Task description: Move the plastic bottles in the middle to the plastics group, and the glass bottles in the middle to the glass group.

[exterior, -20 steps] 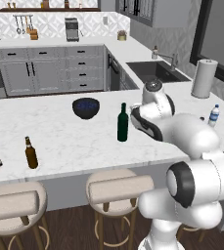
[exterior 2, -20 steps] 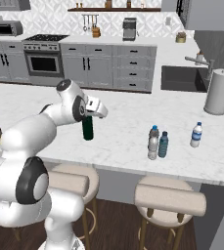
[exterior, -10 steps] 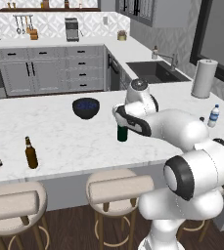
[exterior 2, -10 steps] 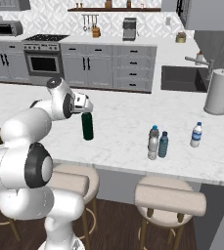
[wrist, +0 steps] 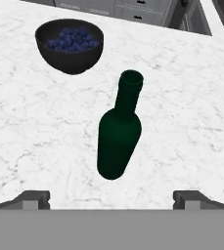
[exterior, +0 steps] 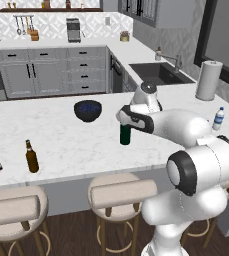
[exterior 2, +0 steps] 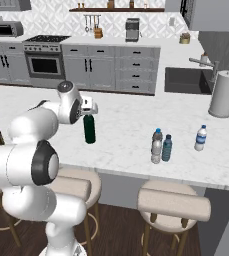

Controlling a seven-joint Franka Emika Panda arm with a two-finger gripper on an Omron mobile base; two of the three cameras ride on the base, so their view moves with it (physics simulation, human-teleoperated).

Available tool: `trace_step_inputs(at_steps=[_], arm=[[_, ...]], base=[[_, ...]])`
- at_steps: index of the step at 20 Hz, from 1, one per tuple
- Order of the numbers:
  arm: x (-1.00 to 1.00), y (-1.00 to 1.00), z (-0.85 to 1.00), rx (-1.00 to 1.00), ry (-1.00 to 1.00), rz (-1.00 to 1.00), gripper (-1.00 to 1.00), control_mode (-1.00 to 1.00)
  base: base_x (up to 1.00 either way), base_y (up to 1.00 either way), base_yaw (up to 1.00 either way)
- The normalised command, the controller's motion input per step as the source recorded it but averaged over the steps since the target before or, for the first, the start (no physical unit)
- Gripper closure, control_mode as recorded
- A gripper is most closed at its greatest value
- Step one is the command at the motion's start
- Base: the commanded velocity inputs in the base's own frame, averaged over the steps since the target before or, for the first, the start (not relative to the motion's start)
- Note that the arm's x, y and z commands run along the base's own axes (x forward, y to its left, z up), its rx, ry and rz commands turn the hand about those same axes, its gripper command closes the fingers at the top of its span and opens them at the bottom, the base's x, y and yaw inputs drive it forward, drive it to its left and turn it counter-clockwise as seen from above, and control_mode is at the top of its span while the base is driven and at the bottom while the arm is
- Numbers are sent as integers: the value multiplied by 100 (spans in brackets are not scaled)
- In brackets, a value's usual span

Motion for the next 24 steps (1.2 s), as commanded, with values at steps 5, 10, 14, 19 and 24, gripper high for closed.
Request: trace_step_inputs(at_steps=[5, 10, 14, 19, 24], arm=[[46, 16, -6, 0, 0, 0, -100, -100], [31, 2, -7, 0, 0, -2, -100, -100], [0, -11, -2, 0, 0, -7, -100, -100], [0, -12, -3, 0, 2, -5, -100, -100], [4, 0, -22, 0, 3, 0, -100, -100]], base=[[0, 0, 0], [0, 0, 0], [0, 0, 0], [0, 0, 0], [0, 0, 0]])
